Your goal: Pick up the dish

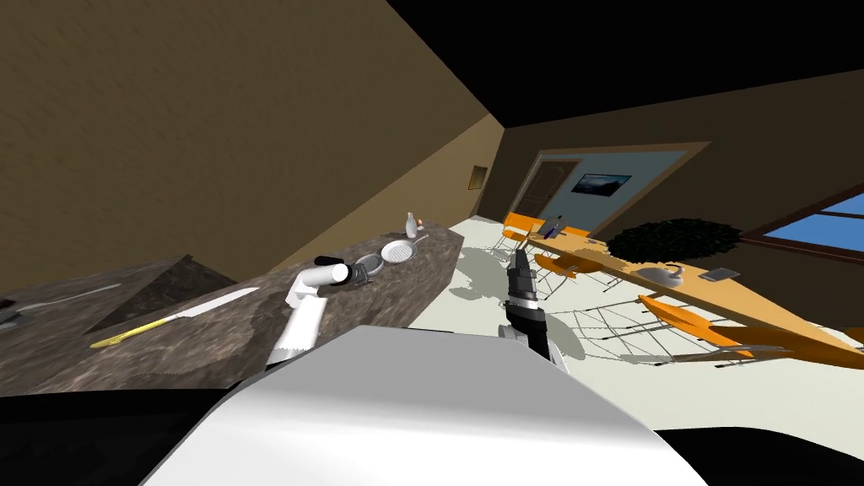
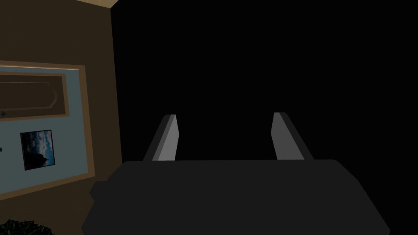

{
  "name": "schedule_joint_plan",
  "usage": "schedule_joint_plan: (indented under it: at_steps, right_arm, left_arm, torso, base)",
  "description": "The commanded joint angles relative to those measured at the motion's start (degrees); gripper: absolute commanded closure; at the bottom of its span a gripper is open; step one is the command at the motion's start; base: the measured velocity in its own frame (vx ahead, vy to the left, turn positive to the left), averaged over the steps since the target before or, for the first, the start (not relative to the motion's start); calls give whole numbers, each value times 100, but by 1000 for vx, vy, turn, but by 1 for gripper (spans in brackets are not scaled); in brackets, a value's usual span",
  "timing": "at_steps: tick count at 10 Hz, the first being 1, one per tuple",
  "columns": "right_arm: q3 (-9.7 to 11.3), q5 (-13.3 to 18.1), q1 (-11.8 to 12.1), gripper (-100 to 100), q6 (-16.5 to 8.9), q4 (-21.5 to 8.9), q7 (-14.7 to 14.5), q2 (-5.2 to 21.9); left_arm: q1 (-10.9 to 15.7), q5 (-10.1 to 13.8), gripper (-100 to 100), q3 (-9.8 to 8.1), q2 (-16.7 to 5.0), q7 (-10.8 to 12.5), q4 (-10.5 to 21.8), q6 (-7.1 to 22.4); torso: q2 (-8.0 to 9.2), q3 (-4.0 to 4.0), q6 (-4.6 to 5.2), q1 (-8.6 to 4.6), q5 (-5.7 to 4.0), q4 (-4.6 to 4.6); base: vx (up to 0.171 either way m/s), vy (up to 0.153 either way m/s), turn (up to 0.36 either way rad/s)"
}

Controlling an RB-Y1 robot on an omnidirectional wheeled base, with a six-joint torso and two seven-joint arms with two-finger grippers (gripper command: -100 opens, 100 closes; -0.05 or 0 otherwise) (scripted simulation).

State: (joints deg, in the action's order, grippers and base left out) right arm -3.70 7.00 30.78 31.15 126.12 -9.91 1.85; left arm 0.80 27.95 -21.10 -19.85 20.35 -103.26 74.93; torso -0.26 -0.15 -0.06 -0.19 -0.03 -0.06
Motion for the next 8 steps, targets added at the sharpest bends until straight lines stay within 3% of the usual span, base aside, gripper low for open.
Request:
schedule_joint_plan:
  at_steps: [1,2,5,6,7,8]
  right_arm:
    - [0,0,0,0,0,0,0,0]
    - [0,0,1,0,0,0,0,0]
    - [0,0,0,0,0,0,0,0]
    - [0,0,0,0,0,0,0,0]
    - [0,0,0,0,0,0,0,0]
    - [0,0,0,0,0,0,0,0]
  left_arm:
    - [48,103,-100,-165,66,-286,123,9]
    - [48,103,-100,-165,66,-385,123,9]
    - [137,276,-100,-450,182,-880,333,32]
    - [137,276,-100,-450,182,-974,333,32]
    - [182,363,-100,-593,240,-1175,439,43]
    - [182,363,-100,-593,240,-1269,439,43]
  torso:
    - [0,0,0,0,0,0]
    - [-1,0,-3,0,1,0]
    - [0,0,1,2,0,0]
    - [-1,0,-2,-3,0,0]
    - [2,1,1,2,0,0]
    - [0,0,-2,2,1,0]
  base:
    - [50,-54,142]
    - [45,-54,67]
    - [46,-61,100]
    - [38,-54,80]
    - [46,-52,144]
    - [47,-56,70]
